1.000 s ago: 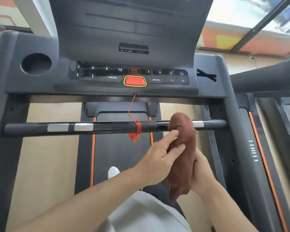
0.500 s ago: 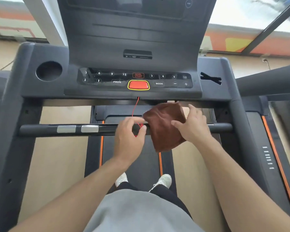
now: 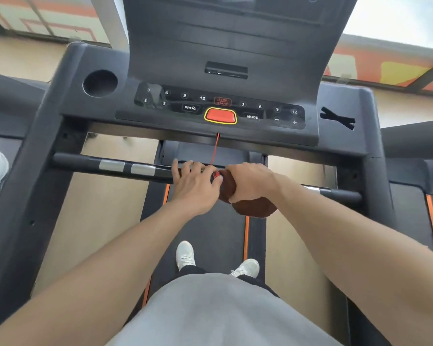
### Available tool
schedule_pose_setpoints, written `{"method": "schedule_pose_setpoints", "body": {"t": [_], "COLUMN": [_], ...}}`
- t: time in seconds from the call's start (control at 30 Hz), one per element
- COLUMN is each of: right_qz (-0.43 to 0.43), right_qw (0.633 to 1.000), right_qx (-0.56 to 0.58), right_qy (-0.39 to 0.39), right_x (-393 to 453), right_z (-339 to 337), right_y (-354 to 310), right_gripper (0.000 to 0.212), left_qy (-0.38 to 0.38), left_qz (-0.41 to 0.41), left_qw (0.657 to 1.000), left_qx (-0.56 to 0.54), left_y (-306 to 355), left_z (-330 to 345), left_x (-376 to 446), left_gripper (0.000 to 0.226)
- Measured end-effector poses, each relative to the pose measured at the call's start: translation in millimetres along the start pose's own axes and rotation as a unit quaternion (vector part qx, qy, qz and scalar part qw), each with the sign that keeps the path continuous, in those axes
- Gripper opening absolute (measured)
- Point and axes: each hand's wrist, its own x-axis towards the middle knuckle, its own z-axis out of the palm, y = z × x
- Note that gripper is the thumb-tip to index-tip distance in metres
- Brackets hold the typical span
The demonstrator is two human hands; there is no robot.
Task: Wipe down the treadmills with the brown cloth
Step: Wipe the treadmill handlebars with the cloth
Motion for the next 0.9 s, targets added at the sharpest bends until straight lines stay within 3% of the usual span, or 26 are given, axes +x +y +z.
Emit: {"method": "schedule_pose_setpoints", "body": {"t": [0.1, 0.3, 0.4, 0.7, 0.8, 0.9], "right_qz": [-0.026, 0.034, 0.044, 0.015, 0.052, 0.06], "right_qw": [0.999, 0.962, 0.947, 0.962, 0.971, 0.988], "right_qx": [0.003, -0.05, -0.05, -0.026, -0.076, -0.044], "right_qy": [0.023, 0.266, 0.315, 0.271, 0.22, 0.136], "right_x": [10, -5, -10, -62, -49, -15], "right_z": [4, 59, 70, 70, 51, 31], "right_y": [-10, -18, -23, 2, 8, -1], "right_gripper": [0.043, 0.035, 0.047, 0.098, 0.093, 0.064], "left_qy": [-0.026, -0.043, -0.046, -0.075, -0.079, -0.085], "left_qz": [-0.009, -0.01, -0.006, 0.013, 0.024, 0.03], "left_qw": [0.999, 0.999, 0.999, 0.997, 0.996, 0.996], "left_qx": [0.031, 0.013, -0.004, -0.013, -0.016, -0.018], "left_y": [5, 6, 2, -2, -6, -6], "left_z": [-2, -7, -6, -6, -5, -8], "left_x": [0, 0, 1, 4, 7, 7], "left_gripper": [0.048, 0.048, 0.048, 0.049, 0.049, 0.048]}}
